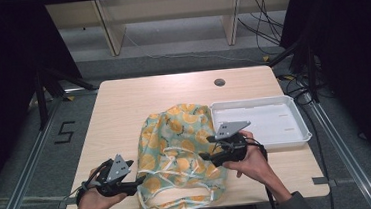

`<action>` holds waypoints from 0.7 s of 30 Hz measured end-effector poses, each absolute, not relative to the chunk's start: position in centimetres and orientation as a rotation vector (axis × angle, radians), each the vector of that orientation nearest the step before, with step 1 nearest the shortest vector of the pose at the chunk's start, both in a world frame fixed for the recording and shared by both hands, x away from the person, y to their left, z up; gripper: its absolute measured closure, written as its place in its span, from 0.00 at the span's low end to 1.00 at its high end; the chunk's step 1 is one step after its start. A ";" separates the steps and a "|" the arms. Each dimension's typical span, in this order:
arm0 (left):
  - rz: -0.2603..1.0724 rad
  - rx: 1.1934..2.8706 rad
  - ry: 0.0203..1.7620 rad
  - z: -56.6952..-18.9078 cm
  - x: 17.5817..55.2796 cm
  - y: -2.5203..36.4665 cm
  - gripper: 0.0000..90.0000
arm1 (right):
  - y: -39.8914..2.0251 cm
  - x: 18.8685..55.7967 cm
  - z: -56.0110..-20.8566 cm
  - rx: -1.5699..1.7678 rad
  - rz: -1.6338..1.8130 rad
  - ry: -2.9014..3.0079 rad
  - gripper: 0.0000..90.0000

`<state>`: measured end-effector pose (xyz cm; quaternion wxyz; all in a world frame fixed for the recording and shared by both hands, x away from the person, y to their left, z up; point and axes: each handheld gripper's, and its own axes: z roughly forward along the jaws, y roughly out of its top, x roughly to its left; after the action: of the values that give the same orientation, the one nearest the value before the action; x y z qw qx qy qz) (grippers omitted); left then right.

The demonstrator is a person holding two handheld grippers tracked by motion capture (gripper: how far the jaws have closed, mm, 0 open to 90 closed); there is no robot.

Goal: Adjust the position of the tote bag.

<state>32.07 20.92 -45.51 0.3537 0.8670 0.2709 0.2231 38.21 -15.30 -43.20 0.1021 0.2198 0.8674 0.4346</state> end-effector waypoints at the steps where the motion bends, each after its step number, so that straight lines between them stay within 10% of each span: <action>1: 0.582 2.243 0.699 -45.3 32.0 20.9 0.39 | -15.3 38.2 -43.2 0.649 1.283 2.561 0.41; 17: 0.553 2.373 0.558 -45.9 33.1 17.5 0.41 | -11.9 35.7 -47.7 0.462 1.107 2.806 0.38; 21: 0.592 2.417 0.538 -47.5 34.7 17.0 0.66 | -11.2 35.5 -48.6 0.449 1.032 2.837 0.42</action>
<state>34.66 16.99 -47.52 0.2935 0.9075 0.2022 0.2224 35.48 -11.23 -48.64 0.0450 0.1468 0.9286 0.3378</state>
